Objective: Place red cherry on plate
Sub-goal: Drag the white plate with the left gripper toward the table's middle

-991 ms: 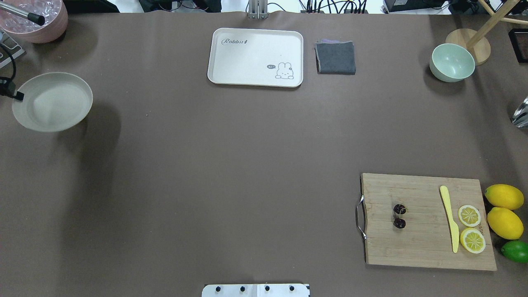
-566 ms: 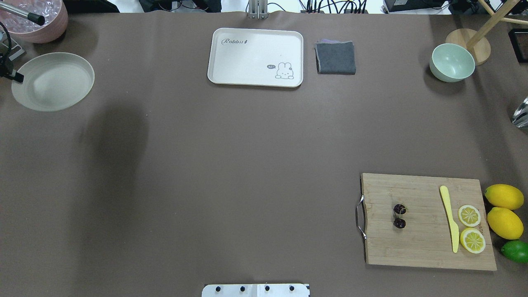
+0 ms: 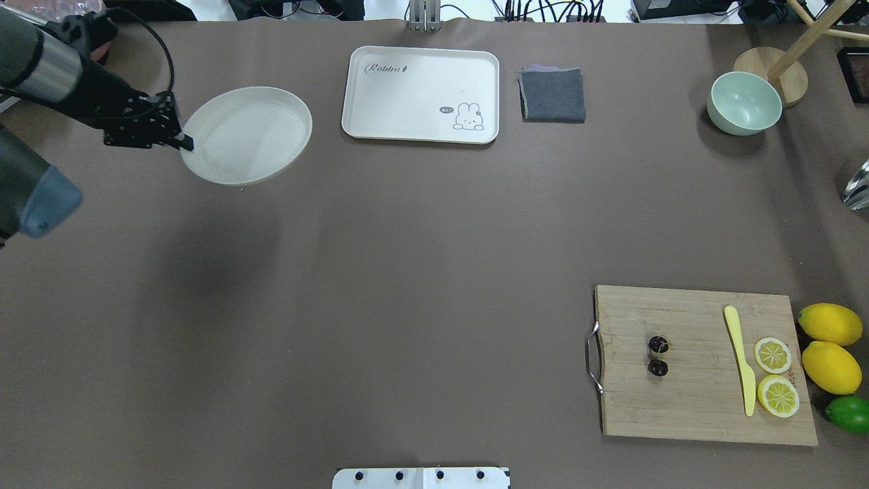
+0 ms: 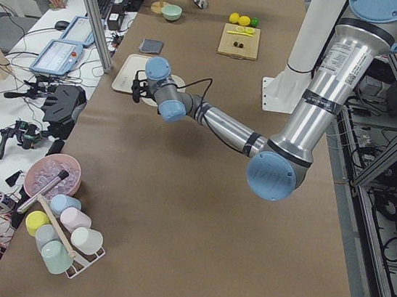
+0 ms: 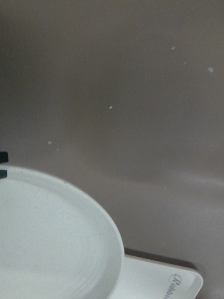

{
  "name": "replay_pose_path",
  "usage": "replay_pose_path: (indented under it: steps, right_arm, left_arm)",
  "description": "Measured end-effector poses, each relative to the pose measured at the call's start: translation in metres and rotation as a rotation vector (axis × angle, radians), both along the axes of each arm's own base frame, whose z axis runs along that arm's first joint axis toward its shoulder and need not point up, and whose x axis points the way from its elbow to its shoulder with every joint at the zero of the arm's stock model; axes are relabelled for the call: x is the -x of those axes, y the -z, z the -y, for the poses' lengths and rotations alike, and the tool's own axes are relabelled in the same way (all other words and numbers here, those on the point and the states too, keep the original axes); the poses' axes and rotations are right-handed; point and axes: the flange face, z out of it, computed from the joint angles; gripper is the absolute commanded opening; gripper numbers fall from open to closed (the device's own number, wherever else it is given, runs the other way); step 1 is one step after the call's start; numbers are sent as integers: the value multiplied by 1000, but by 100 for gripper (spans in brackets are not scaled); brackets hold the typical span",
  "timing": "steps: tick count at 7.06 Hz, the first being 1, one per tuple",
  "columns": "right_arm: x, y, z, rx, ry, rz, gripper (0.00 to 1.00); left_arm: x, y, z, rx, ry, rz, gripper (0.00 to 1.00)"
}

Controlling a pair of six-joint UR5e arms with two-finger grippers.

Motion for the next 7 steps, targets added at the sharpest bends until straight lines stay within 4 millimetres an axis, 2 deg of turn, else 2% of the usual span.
replay_pose_path:
  steps: [2,3,5,6,7]
  right_arm:
    - [5,0,-1,-40,7,3,100]
    - [9,-2,-4,-60,10,3,100]
    - [15,-2,-5,-52,1,10,100]
    - [18,1,-4,-46,-6,15,100]
    - [30,18,1,-38,-18,18,100]
  left_arm:
    - [-108,46,-56,1,32,4,0]
    - [-148,63,-77,2,50,1,0]
    - [-205,80,-104,-3,88,9,0]
    - [-225,81,-115,-13,97,19,0]
    - [-236,81,-123,-18,95,25,8]
